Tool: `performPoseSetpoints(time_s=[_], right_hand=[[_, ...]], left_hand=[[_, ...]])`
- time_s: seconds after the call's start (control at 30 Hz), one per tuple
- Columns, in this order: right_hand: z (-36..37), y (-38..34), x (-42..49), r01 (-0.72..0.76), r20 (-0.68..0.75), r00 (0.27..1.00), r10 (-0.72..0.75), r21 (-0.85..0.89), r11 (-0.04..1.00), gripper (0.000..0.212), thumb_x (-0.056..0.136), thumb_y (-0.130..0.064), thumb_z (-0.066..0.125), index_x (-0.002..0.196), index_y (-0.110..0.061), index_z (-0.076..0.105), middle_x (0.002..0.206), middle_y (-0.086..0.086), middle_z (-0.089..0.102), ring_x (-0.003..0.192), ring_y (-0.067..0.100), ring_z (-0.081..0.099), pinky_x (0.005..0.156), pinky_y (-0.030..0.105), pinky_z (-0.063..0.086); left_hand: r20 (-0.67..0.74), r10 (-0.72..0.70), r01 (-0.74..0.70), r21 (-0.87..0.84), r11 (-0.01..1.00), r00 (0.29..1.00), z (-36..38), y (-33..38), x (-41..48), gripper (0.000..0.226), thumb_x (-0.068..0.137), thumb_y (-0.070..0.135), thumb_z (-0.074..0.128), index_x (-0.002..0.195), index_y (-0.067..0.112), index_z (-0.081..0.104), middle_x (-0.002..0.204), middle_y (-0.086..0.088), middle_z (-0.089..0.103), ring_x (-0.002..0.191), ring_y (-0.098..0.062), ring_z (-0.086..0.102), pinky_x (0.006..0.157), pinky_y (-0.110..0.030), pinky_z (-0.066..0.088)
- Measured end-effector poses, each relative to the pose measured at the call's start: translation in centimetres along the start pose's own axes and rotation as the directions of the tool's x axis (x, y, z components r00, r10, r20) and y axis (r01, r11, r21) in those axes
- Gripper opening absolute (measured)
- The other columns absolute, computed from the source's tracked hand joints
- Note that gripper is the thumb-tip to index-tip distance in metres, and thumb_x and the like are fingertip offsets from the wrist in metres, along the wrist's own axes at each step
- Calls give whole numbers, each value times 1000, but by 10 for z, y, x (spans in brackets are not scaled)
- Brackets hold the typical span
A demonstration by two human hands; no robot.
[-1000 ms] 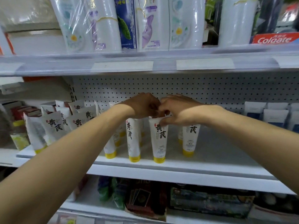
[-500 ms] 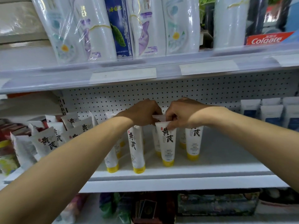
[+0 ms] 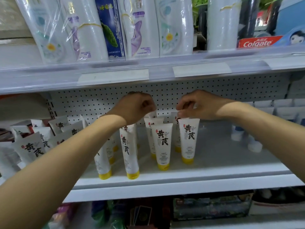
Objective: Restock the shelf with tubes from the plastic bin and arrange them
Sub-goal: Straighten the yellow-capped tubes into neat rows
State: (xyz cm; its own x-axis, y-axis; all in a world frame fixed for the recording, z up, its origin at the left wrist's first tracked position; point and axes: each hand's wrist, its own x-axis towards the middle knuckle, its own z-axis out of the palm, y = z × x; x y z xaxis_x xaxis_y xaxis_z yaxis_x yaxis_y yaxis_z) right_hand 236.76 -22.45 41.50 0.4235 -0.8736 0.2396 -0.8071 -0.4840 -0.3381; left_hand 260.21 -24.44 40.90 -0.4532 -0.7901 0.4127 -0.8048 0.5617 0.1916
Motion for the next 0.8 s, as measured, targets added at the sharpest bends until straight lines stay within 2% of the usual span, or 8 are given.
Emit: performPoseSetpoints(time_s=[0.03, 0.1, 0.17, 0.23, 0.37, 0.47, 0.63, 0.8], right_hand=[[-1, 4, -3, -17, 17, 1000, 17, -5, 1000, 30, 85, -40, 68, 107, -20, 67, 101, -11, 66, 96, 8, 63, 85, 25, 50], [2, 9, -7, -75, 97, 992, 77, -21, 997, 31, 82, -43, 71, 106, -24, 65, 97, -13, 66, 90, 6, 63, 77, 21, 49], [8, 13, -6, -103, 182, 977, 114, -69, 992, 26, 81, -38, 74, 101, -22, 67, 94, -11, 69, 84, 8, 65, 71, 24, 52], [15, 17, -3, -100, 220, 967, 125, -121, 988, 17, 82, -30, 74, 95, -21, 69, 94, -6, 72, 82, 14, 68, 73, 33, 57], [21, 21, -3, -95, 217, 969, 118, -113, 989, 6, 84, -22, 71, 88, -18, 70, 87, -2, 74, 62, 14, 67, 64, 33, 57], [21, 22, -4, -79, 216, 971, 98, -94, 992, 2, 83, -21, 72, 83, -20, 70, 80, -7, 73, 62, 11, 68, 61, 29, 57], [21, 21, -7, -70, 222, 972, 80, -50, 996, 15, 83, -18, 72, 70, -23, 65, 54, -20, 65, 50, -1, 61, 52, 17, 45], [23, 21, -9, -79, 214, 973, 83, -28, 997, 6, 82, -19, 73, 78, -20, 69, 68, -12, 71, 60, 7, 67, 58, 23, 53]], left_hand=[[0, -15, 15, -35, 999, 1000, -2, 5, -4, 24, 92, 42, 57, 98, 23, 70, 96, 6, 71, 88, -12, 64, 84, -30, 51], [122, -27, 33, -52, 998, 992, -2, 15, -11, 28, 84, 52, 63, 95, 27, 71, 90, 11, 70, 85, -8, 65, 81, -30, 53], [261, -29, 33, -11, 999, 965, 5, 20, -14, 27, 78, 47, 73, 97, 29, 72, 91, 13, 70, 85, -5, 65, 82, -31, 55], [323, -26, 13, 45, 999, 946, 13, 23, -12, 26, 76, 39, 77, 99, 28, 72, 96, 11, 70, 87, -6, 63, 83, -32, 55], [328, -12, -15, 80, 997, 945, 24, 29, -5, 21, 80, 29, 75, 99, 23, 72, 95, 7, 67, 85, -11, 61, 73, -26, 50], [312, 0, -16, 49, 999, 950, 26, 30, -1, 18, 81, 25, 75, 98, 20, 73, 93, 6, 68, 84, -11, 63, 68, -23, 49], [324, -2, 14, -35, 999, 946, 27, 29, -1, 18, 80, 21, 75, 98, 18, 74, 93, 5, 73, 84, -12, 68, 76, -31, 57], [327, 6, 13, -57, 998, 945, 29, 27, 1, 17, 80, 21, 76, 97, 19, 75, 91, 6, 74, 82, -8, 68, 77, -33, 58]])
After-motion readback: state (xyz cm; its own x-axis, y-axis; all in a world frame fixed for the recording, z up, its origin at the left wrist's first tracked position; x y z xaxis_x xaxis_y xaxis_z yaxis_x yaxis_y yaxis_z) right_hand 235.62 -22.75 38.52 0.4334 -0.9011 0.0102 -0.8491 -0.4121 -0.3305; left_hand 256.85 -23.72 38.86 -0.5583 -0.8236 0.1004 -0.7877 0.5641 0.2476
